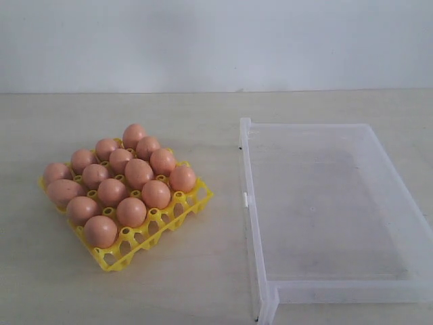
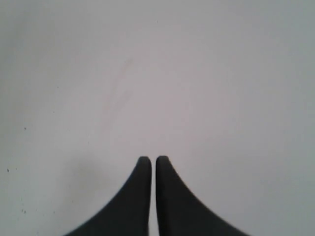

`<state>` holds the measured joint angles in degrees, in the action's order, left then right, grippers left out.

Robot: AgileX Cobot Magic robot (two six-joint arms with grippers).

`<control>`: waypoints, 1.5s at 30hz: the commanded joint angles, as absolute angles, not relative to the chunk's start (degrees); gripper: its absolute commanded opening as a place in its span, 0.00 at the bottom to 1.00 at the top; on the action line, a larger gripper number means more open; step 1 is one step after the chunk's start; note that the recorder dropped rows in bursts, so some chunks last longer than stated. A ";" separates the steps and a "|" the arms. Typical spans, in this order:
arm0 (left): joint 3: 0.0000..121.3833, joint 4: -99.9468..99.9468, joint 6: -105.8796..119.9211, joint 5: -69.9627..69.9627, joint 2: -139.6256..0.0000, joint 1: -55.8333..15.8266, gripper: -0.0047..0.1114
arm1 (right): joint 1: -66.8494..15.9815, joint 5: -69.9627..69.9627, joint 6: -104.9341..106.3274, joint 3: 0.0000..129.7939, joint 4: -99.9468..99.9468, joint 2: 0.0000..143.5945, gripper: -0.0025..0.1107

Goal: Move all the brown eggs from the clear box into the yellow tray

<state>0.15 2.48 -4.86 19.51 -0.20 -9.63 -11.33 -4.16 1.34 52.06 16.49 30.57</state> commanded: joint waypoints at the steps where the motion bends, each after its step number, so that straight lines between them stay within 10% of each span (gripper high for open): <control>1: 0.00 2.33 -4.93 19.34 0.00 -9.89 0.08 | -11.34 -4.01 23.42 41.56 -11.08 30.40 0.02; 13: 0.00 2.33 -4.93 19.34 0.00 -9.89 0.08 | -10.23 -17.77 19.01 0.00 -19.38 22.46 0.02; 28: 0.00 2.33 -4.93 19.34 0.00 -9.89 0.08 | 7.28 21.96 26.99 0.00 -23.25 0.00 0.02; 45: 0.00 2.33 -4.93 19.32 0.00 -9.89 0.08 | 9.10 19.58 3.50 0.00 -3.87 0.62 0.02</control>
